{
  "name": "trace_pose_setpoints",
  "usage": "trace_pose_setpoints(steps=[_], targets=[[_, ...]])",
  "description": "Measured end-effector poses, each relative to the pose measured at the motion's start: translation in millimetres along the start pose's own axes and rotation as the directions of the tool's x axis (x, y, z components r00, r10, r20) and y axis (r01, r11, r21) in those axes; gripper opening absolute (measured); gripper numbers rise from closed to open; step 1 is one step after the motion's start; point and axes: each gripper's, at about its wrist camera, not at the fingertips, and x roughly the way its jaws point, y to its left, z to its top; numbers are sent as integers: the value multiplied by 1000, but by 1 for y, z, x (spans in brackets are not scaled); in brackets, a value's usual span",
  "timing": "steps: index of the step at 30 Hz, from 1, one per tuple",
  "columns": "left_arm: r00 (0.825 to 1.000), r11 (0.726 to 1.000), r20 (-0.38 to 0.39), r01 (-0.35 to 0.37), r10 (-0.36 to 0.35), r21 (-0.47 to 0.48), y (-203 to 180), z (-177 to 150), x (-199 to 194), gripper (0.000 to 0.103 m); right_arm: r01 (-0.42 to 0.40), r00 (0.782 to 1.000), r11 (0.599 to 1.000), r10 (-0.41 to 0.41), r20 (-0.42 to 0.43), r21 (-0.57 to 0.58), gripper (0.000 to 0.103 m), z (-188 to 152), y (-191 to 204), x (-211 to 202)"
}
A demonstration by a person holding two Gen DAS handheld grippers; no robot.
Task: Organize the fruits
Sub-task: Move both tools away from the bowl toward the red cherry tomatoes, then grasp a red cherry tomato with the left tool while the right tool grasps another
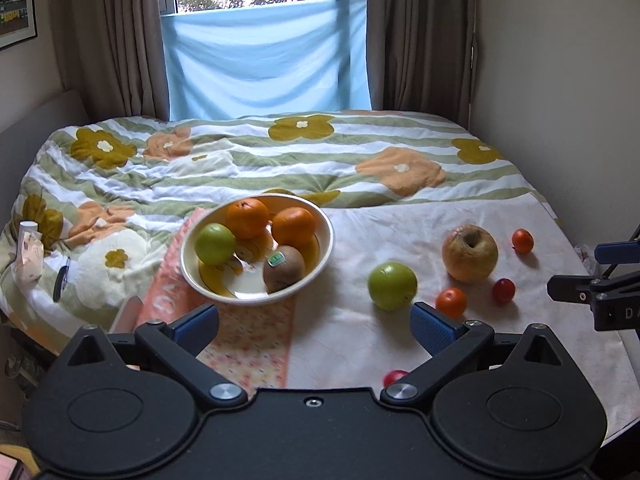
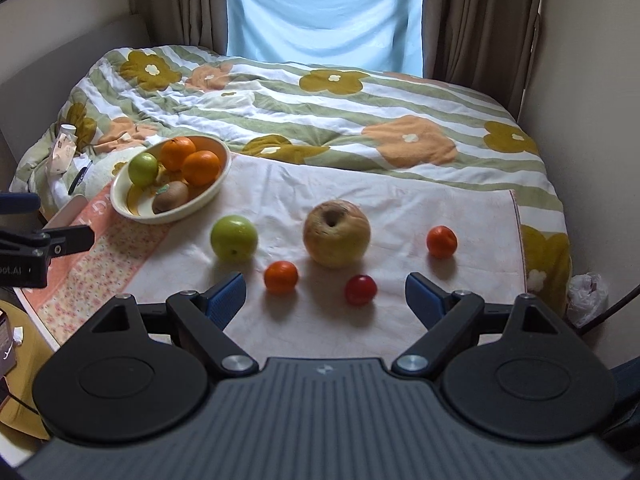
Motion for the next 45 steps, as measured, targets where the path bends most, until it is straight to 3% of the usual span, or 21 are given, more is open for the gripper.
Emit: trace_pose_setpoints(steps=[13,16,24,27,36,45], targets=[[995,999,-94,-27,23,-42,-58,-49,48,95,-45,998,999,44,-33,-15,97,-27,-47,70],[992,999,-125,-22,16,-49,-65,-59,63,84,-50,998,999,50,-47,-9,95,-32,-50,86],[988,998,-151,-37,29,-55,-73,-68,82,73,-83,994,996,82,-66,-13,87,-38,-49,112],[985,997,-167,-45,35,-57,-73,-70,87,59,-93,993,995,92,-73,-19,83,-38,-47,119],[986,997,-163,-43,33,-57,-78,-69,88,38,-114,990,993,112,-85,-18,77,-38,-48,132],[985,997,-167,-54,45,-51,-80,-66,92,36,-123,990,991,119,-72,-54,68,-34,-44,138]])
